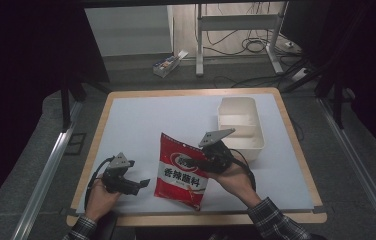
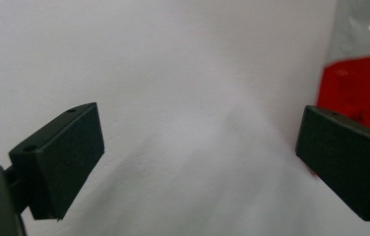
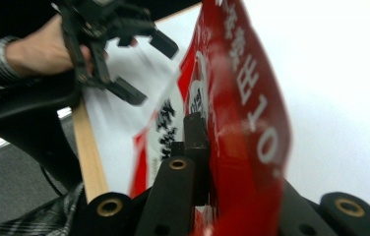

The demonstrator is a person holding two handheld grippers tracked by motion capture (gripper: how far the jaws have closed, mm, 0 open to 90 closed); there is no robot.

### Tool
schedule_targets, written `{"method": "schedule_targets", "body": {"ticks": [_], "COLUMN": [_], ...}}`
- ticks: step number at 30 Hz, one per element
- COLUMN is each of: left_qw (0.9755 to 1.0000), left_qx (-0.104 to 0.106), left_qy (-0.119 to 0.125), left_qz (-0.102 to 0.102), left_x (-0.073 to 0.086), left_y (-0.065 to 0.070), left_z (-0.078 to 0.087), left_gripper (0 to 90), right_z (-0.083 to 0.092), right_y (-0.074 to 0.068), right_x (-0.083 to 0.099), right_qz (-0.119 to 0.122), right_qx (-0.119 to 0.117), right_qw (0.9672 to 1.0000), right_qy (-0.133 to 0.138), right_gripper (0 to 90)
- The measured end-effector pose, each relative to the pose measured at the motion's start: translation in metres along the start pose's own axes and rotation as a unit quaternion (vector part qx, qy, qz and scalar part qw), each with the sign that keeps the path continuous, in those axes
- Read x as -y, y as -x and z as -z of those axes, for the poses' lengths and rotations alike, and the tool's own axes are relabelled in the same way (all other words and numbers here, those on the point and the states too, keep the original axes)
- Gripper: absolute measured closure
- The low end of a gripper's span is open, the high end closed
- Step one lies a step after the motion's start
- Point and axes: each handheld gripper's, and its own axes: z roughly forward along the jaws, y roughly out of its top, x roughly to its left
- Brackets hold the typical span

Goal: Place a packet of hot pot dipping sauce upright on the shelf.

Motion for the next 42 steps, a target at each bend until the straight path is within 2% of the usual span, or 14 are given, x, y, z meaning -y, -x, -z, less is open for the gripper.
{"method": "schedule_targets", "body": {"ticks": [6, 11, 17, 30, 37, 42], "left_qw": [1.0, 1.0, 1.0, 0.9999, 1.0, 0.9999], "left_qx": [0.002, 0.003, 0.004, 0.0, 0.002, 0.011], "left_qy": [-0.001, -0.004, -0.003, -0.007, 0.001, 0.01], "left_qz": [-0.001, -0.005, -0.006, -0.015, -0.009, 0.001], "left_x": [0.0, 0.0, 0.0, 0.0, 0.0, -0.001], "left_y": [0.0, 0.0, 0.001, 0.003, 0.002, 0.002], "left_z": [0.0, 0.0, 0.0, -0.001, 0.0, 0.001], "left_gripper": [4.2, 4.4, 4.8, 5.6, 4.8, 4.3], "right_z": [0.008, 0.011, 0.015, 0.026, 0.031, 0.032], "right_y": [-0.004, -0.001, 0.006, 0.022, 0.036, 0.046], "right_x": [-0.014, -0.024, -0.033, -0.049, -0.061, -0.072], "right_qz": [0.014, 0.018, 0.027, 0.019, 0.001, -0.006], "right_qx": [-0.001, 0.008, 0.03, 0.044, 0.051, 0.06], "right_qw": [0.9998, 0.9996, 0.9987, 0.9974, 0.9963, 0.9954], "right_qy": [0.015, 0.022, 0.032, 0.054, 0.069, 0.075], "right_gripper": [87.7, 87.8, 87.8, 87.8, 87.8, 87.9]}}
